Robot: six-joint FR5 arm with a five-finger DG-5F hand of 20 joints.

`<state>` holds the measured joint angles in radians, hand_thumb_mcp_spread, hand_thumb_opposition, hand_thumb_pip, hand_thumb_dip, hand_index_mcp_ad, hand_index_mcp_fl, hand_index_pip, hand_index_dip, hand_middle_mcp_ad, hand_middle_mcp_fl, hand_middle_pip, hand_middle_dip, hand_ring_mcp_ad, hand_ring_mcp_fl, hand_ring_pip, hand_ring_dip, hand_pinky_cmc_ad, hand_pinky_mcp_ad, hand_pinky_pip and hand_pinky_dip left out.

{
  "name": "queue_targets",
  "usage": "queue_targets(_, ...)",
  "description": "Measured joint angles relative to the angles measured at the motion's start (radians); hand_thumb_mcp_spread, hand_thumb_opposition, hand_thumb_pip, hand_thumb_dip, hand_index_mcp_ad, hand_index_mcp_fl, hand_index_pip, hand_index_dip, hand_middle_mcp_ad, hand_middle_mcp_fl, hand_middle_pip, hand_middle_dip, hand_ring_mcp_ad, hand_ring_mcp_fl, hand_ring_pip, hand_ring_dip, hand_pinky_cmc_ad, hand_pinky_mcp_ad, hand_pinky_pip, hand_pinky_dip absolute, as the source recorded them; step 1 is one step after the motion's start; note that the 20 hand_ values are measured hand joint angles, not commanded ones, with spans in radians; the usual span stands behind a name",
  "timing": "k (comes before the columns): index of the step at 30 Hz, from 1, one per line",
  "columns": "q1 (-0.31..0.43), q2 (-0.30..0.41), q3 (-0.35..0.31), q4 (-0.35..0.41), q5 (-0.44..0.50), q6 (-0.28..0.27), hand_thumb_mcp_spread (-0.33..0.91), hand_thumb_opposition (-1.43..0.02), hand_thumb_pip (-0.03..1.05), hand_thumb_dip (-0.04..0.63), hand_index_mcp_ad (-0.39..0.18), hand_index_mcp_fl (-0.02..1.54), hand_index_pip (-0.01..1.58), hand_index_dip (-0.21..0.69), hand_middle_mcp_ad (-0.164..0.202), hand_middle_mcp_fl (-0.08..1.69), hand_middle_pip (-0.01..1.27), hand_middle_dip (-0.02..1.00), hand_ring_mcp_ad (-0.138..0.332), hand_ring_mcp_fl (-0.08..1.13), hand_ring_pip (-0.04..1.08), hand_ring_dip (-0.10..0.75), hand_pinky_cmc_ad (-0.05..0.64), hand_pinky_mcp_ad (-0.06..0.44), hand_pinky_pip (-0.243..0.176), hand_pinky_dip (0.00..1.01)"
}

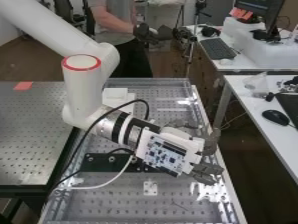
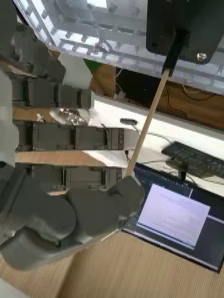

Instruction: Grab the chopstick and place it in the clear container

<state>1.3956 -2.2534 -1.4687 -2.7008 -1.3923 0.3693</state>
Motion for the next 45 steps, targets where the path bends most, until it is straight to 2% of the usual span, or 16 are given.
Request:
queue_targets(9, 0.002, -0.008, 0.013, -0.015, -0.003, -0.011, 0.57, -0.83, 0.51, 0.347, -0.176, 0.70, 0.61, 0.257, 0.047, 0.82, 0.23, 0.67, 0.178, 0.36, 0.11, 0.291, 0.354, 0.171, -0.080, 0.18)
queue_targets(11, 0.003, -0.009, 0.016, -0.016, -0.003, -0.015, 0.58, -0.83, 0.50, 0.340, -0.176, 0.74, 0.61, 0.257, 0.049, 0.84, 0.23, 0.67, 0.180, 0.38, 0.11, 0.293, 0.379, 0.173, -0.066, 0.18)
queue_targets(18, 0.003, -0.012, 0.021, -0.018, 0.008, -0.022, 0.60, -0.83, 0.47, 0.340, -0.192, 0.78, 0.61, 0.262, 0.047, 0.88, 0.25, 0.67, 0.164, 0.39, 0.11, 0.309, 0.398, 0.168, -0.063, 0.18)
queue_targets(20, 0.002, -0.014, 0.024, -0.019, 0.016, -0.019, 0.59, -0.83, 0.46, 0.342, -0.192, 0.78, 0.61, 0.262, 0.047, 0.89, 0.26, 0.67, 0.164, 0.41, 0.11, 0.332, 0.391, 0.171, -0.051, 0.18)
queue_targets(27, 0.002, -0.018, 0.023, -0.003, 0.025, 0.015, 0.59, -0.83, 0.46, 0.339, -0.202, 0.76, 0.62, 0.262, 0.051, 0.89, 0.29, 0.67, 0.164, 0.43, 0.10, 0.332, 0.415, 0.168, -0.052, 0.18)
queue_targets(29, 0.002, -0.020, 0.019, 0.006, 0.028, 0.037, 0.59, -0.83, 0.46, 0.340, -0.202, 0.76, 0.66, 0.262, 0.051, 0.88, 0.30, 0.67, 0.147, 0.43, 0.10, 0.332, 0.405, 0.175, -0.035, 0.18)
queue_targets(35, 0.005, -0.026, 0.004, 0.044, 0.023, 0.103, 0.60, -0.83, 0.46, 0.323, -0.202, 0.73, 0.70, 0.262, 0.047, 0.89, 0.33, 0.67, 0.148, 0.43, 0.10, 0.332, 0.421, 0.173, -0.035, 0.18)
queue_targets(41, 0.007, -0.029, -0.002, 0.053, 0.031, 0.101, 0.61, -0.84, 0.46, 0.323, -0.202, 0.73, 0.79, 0.262, 0.047, 0.89, 0.33, 0.67, 0.148, 0.43, 0.10, 0.332, 0.417, 0.173, -0.035, 0.18)
queue_targets(44, 0.007, -0.029, 0.000, 0.052, 0.033, 0.089, 0.65, -0.90, 0.46, 0.323, -0.204, 0.80, 0.88, 0.253, 0.047, 0.89, 0.34, 0.67, 0.147, 0.45, 0.10, 0.332, 0.421, 0.176, -0.033, 0.18)
queue_targets(45, 0.007, -0.029, 0.001, 0.051, 0.033, 0.088, 0.66, -0.93, 0.45, 0.316, -0.220, 0.81, 0.91, 0.260, 0.049, 0.89, 0.34, 0.67, 0.147, 0.47, 0.10, 0.332, 0.433, 0.176, -0.033, 0.18)
